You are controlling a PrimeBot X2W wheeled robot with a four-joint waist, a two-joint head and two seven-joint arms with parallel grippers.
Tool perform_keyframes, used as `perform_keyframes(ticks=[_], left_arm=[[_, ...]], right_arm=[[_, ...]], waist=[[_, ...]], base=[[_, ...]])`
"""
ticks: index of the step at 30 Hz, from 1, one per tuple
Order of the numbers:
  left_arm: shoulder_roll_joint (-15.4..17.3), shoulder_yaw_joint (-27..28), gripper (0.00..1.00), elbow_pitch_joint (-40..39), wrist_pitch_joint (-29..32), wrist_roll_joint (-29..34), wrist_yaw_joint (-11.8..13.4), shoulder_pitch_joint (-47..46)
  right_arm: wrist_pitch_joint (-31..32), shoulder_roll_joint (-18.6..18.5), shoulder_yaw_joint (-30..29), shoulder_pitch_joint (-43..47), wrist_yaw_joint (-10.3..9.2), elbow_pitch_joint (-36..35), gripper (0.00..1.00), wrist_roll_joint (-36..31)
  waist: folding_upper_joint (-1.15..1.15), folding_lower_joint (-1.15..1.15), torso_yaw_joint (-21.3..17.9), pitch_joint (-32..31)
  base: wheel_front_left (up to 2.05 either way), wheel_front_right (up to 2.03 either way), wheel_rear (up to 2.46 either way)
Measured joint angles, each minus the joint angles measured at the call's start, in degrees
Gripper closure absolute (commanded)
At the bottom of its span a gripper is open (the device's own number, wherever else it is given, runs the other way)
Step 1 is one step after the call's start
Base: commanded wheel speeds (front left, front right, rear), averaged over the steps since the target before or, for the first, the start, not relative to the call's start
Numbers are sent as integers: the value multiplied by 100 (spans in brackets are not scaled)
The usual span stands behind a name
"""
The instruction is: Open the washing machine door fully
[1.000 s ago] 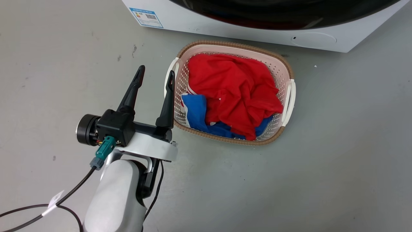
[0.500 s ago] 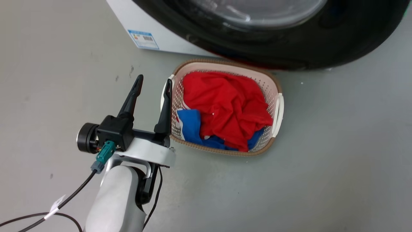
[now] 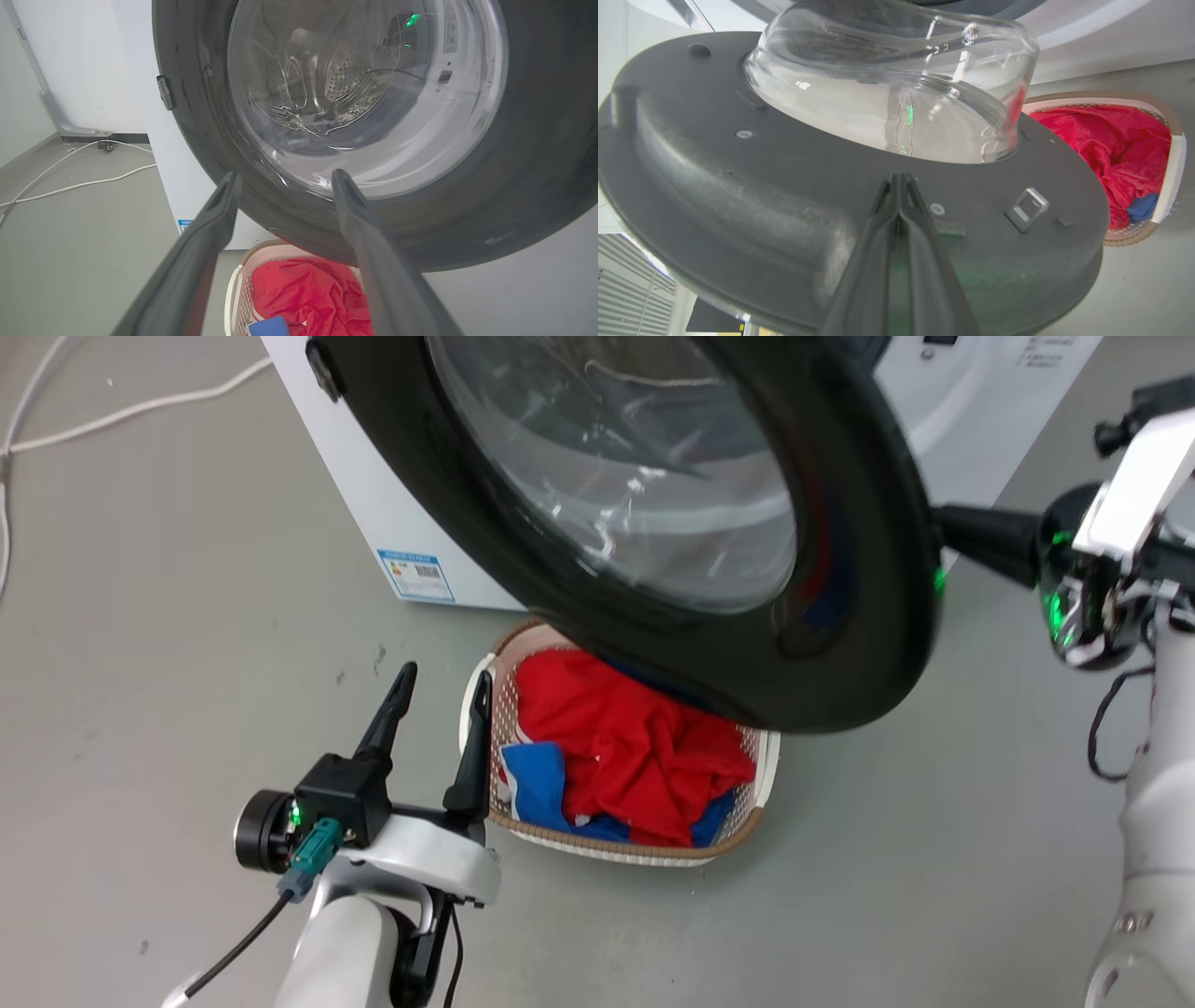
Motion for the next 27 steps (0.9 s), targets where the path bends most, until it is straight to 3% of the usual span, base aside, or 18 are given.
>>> perform_keyframes(ticks=[6, 11, 19, 24, 27], left_arm=[[-3, -20, 0, 71, 0, -12, -8, 180], [-14, -53, 0, 104, 0, -42, -10, 219], [-18, -74, 0, 110, 0, -44, -10, 282], [-22, -94, 0, 132, 0, -57, -8, 328], [-23, -92, 0, 155, 0, -82, 1, 371]], right_arm=[[399, 135, 261, 836, 0, -816, 100, 297], [353, 134, 1042, 1433, 0, -1155, 100, 1073], [-181, 155, 2159, 1999, 0, -1450, 100, 1783], [-483, 156, 2394, 2223, 0, -1644, 100, 1974], [-984, 183, 2312, 2360, 0, -1818, 100, 1945]], waist=[[0, 0, 11, -320], [0, 0, 92, -431], [0, 0, 169, -495], [0, 0, 193, -551], [0, 0, 183, -600]], base=[[0, 0, 0], [0, 0, 0], [0, 0, 0], [0, 0, 0], [0, 0, 0]])
